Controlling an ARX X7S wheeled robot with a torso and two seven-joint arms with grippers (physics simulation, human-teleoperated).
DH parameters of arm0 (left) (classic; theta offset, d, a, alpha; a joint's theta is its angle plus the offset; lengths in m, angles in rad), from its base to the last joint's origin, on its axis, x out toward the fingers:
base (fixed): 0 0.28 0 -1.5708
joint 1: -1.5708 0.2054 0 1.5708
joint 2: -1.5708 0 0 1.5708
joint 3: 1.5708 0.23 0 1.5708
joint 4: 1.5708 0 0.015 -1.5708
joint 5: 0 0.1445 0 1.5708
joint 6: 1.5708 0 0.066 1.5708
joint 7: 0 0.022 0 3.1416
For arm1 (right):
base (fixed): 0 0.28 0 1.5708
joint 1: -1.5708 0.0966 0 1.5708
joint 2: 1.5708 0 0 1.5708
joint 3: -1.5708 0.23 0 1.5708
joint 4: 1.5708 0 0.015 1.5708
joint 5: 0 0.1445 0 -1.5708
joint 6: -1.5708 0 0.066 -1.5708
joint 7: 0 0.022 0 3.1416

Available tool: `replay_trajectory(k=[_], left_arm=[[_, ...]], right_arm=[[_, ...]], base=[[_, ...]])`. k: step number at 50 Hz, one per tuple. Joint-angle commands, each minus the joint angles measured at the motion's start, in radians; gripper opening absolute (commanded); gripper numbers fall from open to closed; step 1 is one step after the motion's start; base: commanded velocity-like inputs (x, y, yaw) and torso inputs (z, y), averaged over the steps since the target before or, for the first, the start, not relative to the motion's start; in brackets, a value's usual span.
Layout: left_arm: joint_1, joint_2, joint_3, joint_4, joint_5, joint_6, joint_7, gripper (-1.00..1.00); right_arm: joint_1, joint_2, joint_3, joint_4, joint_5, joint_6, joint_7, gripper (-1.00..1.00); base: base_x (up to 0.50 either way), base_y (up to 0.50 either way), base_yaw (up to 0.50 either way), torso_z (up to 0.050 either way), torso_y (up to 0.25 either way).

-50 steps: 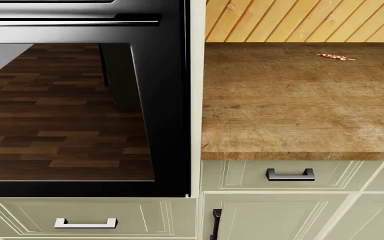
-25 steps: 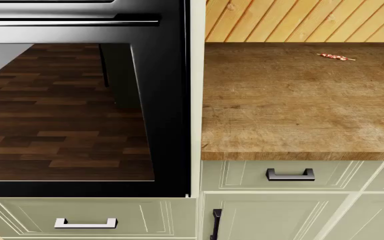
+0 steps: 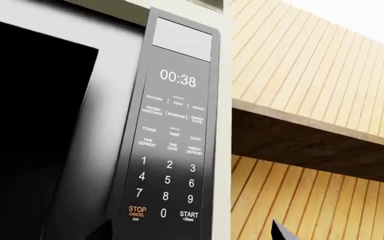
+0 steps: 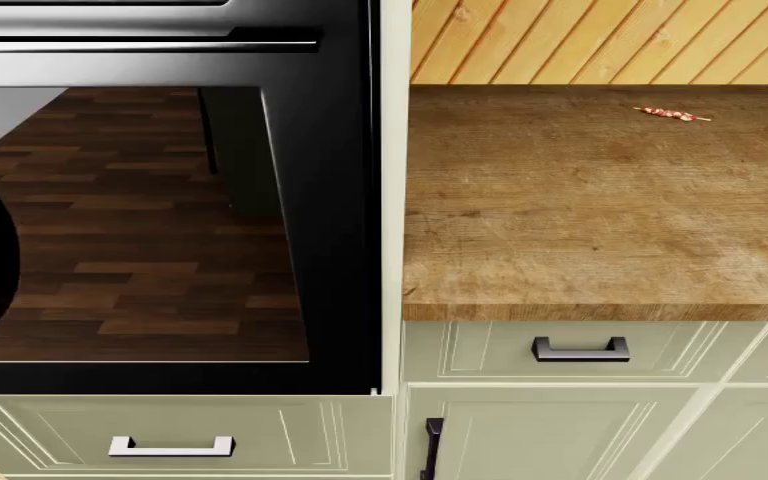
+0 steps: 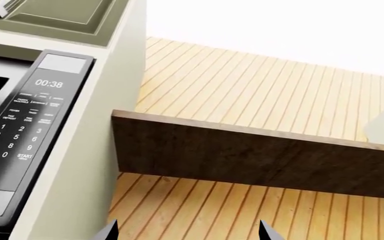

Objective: Open the microwave door

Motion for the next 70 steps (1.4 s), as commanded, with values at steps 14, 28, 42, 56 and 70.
replay_trajectory(k=[14,28,42,56,70], left_arm=[[-0.031,0.139,0.230,-0.518,0.421,0.533,-0.178,1.00],[-0.058,0.078,0.284,-0.599,0.529,0.651,-0.513,1.00],[-0.035,0.002,0.294,-0.465,0.575,0.560,-0.649,1.00],[0.018,-0.091,0.265,-0.230,0.553,0.416,-0.727,1.00],[0.013,-0.200,0.283,-0.036,0.558,0.281,-0.733,1.00]], right_arm=[[-0.058,0.052,0.073,-0.007,0.029,-0.029,0.014,1.00],[-0.047,0.045,0.050,-0.002,0.022,-0.030,0.013,1.00],[-0.036,0.040,0.034,0.003,0.015,-0.033,0.008,1.00],[-0.039,0.038,0.028,-0.001,0.013,-0.037,0.011,1.00],[-0.056,0.031,0.029,0.004,0.001,-0.051,0.005,1.00]], base=[[0.00,0.00,0.00,0.000,0.000],[0.00,0.00,0.00,0.000,0.000],[0.00,0.00,0.00,0.000,0.000],[0.00,0.00,0.00,0.000,0.000],[0.00,0.00,0.00,0.000,0.000]])
